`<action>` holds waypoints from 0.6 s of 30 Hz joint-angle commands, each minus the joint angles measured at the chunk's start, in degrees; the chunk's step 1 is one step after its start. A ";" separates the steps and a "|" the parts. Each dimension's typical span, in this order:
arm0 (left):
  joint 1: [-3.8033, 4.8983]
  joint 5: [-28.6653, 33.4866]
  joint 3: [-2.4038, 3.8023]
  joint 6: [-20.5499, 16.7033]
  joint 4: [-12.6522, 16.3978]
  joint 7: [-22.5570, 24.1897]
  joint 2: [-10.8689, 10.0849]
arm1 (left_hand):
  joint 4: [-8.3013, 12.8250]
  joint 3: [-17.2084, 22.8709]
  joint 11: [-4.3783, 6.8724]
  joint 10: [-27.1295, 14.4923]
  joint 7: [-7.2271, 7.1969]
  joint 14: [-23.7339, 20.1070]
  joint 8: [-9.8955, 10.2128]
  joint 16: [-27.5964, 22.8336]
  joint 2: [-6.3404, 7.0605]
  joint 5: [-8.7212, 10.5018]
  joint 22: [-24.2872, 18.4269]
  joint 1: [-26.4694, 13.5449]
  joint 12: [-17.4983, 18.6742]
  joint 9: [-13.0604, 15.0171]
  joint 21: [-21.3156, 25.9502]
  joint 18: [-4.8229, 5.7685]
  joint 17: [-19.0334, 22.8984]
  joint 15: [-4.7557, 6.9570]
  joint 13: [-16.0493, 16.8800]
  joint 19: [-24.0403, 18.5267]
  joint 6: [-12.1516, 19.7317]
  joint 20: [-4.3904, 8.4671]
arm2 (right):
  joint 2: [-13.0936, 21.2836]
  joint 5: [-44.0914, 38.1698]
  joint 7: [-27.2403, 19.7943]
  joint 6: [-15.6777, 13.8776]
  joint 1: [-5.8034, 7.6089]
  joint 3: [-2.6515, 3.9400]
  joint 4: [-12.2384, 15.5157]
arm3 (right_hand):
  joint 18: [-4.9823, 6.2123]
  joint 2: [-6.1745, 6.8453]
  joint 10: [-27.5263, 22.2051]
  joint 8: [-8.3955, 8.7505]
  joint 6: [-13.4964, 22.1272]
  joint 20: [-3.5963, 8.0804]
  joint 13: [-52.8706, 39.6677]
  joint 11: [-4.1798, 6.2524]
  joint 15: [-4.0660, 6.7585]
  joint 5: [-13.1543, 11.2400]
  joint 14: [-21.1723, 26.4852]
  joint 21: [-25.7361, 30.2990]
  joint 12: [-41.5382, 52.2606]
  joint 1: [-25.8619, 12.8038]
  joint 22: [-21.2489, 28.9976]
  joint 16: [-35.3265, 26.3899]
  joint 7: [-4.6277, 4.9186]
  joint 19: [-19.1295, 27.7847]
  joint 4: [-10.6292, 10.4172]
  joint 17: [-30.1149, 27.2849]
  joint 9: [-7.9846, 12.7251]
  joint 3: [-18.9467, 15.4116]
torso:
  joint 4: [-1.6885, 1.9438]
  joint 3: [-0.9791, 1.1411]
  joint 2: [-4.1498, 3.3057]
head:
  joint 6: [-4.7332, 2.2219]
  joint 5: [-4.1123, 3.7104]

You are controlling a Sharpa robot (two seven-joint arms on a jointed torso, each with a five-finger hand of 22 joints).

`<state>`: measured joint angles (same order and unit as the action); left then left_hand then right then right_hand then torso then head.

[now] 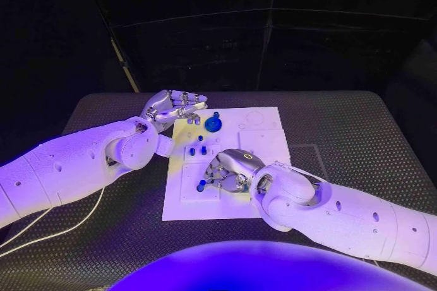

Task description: Assemble the parts on the task board

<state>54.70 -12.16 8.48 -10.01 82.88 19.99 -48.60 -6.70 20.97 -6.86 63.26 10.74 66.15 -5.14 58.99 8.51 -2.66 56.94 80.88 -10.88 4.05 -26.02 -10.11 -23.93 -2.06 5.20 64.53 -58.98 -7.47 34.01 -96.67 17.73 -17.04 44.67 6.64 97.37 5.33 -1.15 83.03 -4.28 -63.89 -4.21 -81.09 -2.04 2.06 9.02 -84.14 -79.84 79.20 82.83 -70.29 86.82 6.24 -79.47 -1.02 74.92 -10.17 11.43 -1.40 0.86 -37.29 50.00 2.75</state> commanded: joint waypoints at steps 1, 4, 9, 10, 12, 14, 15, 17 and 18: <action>0.09 0.22 0.05 0.58 0.06 0.26 0.08 | 0.14 -0.36 0.17 -0.38 -0.01 -0.32 -0.20 -0.23 -0.47 -0.18 -0.06 0.04 -0.05 0.08 0.34 -0.30 -0.02 0.01 0.06 0.12 0.39 -0.40 | -0.27 -0.43 -1.02 0.86 0.09 0.00 0.12 | -1.16 0.16 -0.02 -0.22 -0.20 0.27 1.80 0.52 0.36 -0.34 -4.71 -0.29 0.04 -0.58 -0.11 0.28 0.04 -0.21 0.12 9.64 0.08 0.44 | 0.04 -0.01 0.00 | 0.00 -0.07; 0.09 0.22 0.05 0.57 0.05 0.25 0.09 | 0.14 -0.36 0.17 -0.38 -0.01 -0.32 -0.20 -0.23 -0.47 -0.18 -0.06 0.04 -0.05 0.08 0.34 -0.30 -0.02 0.01 0.06 0.12 0.39 -0.40 | -0.46 -0.23 -1.24 1.18 0.09 -0.01 0.13 | -1.16 0.16 -0.02 -0.22 -0.20 0.27 1.80 0.52 0.36 -0.34 -4.71 -0.29 0.04 -0.58 -0.11 0.28 0.04 -0.21 0.12 9.64 0.08 0.44 | 0.03 -0.02 0.04 | 0.00 -0.05; 0.09 0.22 0.05 0.59 0.06 0.24 0.11 | 0.14 -0.36 0.17 -0.38 -0.01 -0.32 -0.20 -0.23 -0.47 -0.18 -0.06 0.04 -0.05 0.08 0.34 -0.30 -0.02 0.01 0.06 0.12 0.39 -0.40 | -0.77 0.33 -1.62 1.76 0.09 -0.03 0.22 | -1.15 0.20 -0.02 -0.20 -0.19 0.28 1.81 0.52 0.37 -0.34 -4.71 -0.27 0.03 -0.58 -0.08 0.27 0.05 -0.20 0.17 9.63 0.13 0.49 | 0.01 -0.01 0.00 | 0.00 0.10; 0.09 0.22 0.05 0.59 0.06 0.24 0.12 | 0.14 -0.36 0.17 -0.38 -0.01 -0.32 -0.20 -0.23 -0.47 -0.18 -0.06 0.04 -0.05 0.08 0.34 -0.30 -0.02 0.01 0.06 0.12 0.39 -0.40 | -0.81 0.38 -1.66 1.82 0.09 -0.04 0.24 | -1.15 0.20 -0.02 -0.20 -0.19 0.28 1.81 0.52 0.37 -0.34 -4.71 -0.27 0.03 -0.58 -0.08 0.27 0.05 -0.20 0.17 9.63 0.13 0.49 | 0.02 -0.01 0.02 | 0.00 0.12; 0.09 0.22 0.05 0.58 0.04 0.22 0.12 | 0.14 -0.36 0.17 -0.38 -0.01 -0.32 -0.20 -0.23 -0.47 -0.18 -0.06 0.04 -0.05 0.08 0.34 -0.30 -0.02 0.01 0.06 0.12 0.39 -0.40 | -0.90 0.48 -1.75 1.95 0.09 -0.05 0.28 | -1.15 0.19 -0.02 -0.20 -0.23 0.29 1.80 0.53 0.37 -0.34 -4.71 -0.26 0.04 -0.57 -0.06 0.27 0.04 -0.19 0.22 9.63 0.17 0.59 | 0.01 -0.01 0.04 | 0.00 0.10; 0.09 0.22 0.05 0.57 0.04 0.22 0.12 | 0.14 -0.36 0.17 -0.38 -0.01 -0.32 -0.20 -0.23 -0.47 -0.18 -0.06 0.04 -0.05 0.08 0.34 -0.30 -0.02 0.01 0.06 0.12 0.39 -0.40 | -0.97 0.53 -1.79 2.00 0.09 -0.06 0.33 | -1.15 0.19 -0.02 -0.20 -0.23 0.29 1.80 0.53 0.37 -0.34 -4.71 -0.26 0.04 -0.57 -0.06 0.27 0.04 -0.19 0.22 9.63 0.17 0.59 | -0.02 -0.01 0.04 | -0.02 0.12; 0.09 0.22 0.05 0.57 0.04 0.22 0.11 | 0.14 -0.36 0.17 -0.38 -0.01 -0.32 -0.20 -0.23 -0.47 -0.18 -0.06 0.04 -0.05 0.08 0.34 -0.30 -0.02 0.01 0.06 0.12 0.39 -0.40 | -0.98 0.55 -1.79 2.01 0.09 -0.07 0.34 | -1.15 0.19 -0.02 -0.20 -0.23 0.29 1.80 0.53 0.37 -0.34 -4.71 -0.26 0.04 -0.57 -0.06 0.27 0.04 -0.19 0.22 9.63 0.17 0.59 | -0.02 -0.01 0.02 | -0.03 0.13; 0.09 0.22 0.05 0.57 0.05 0.20 0.10 | 0.14 -0.36 0.17 -0.38 -0.01 -0.32 -0.20 -0.23 -0.47 -0.18 -0.06 0.04 -0.05 0.08 0.34 -0.30 -0.02 0.01 0.06 0.12 0.39 -0.40 | -0.97 0.57 -1.80 2.05 0.09 -0.07 0.36 | -1.16 0.17 -0.03 -0.20 -0.27 0.30 1.79 0.54 0.38 -0.35 -4.71 -0.27 0.04 -0.55 -0.08 0.27 0.03 -0.19 0.30 9.63 0.24 0.73 | 0.00 -0.01 -0.01 | -0.05 0.13; 0.09 0.22 0.05 0.57 0.06 0.19 0.09 | 0.14 -0.36 0.17 -0.38 -0.01 -0.32 -0.20 -0.23 -0.47 -0.18 -0.06 0.04 -0.05 0.08 0.34 -0.30 -0.02 0.01 0.06 0.12 0.39 -0.40 | -0.97 0.58 -1.81 2.08 0.09 -0.08 0.38 | -1.16 0.17 -0.03 -0.20 -0.27 0.30 1.79 0.54 0.38 -0.35 -4.71 -0.27 0.04 -0.55 -0.08 0.27 0.03 -0.19 0.30 9.63 0.24 0.73 | 0.03 0.00 -0.03 | -0.05 0.12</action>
<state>54.70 -12.16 8.48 -9.99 82.86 19.97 -48.55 -6.70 20.97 -6.86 63.26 10.74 66.15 -5.13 58.99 8.51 -2.66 56.95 80.88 -10.88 4.05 -26.02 -10.11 -23.93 -2.06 5.19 64.53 -58.98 -7.47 33.08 -96.32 16.69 -15.60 44.67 6.56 97.54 5.33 -1.14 83.01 -4.28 -63.89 -4.21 -80.82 -2.05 2.06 9.02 -84.13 -79.84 79.24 82.83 -70.35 86.82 6.24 -79.46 -0.61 74.91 -9.99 11.82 -1.40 0.85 -37.27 49.98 2.88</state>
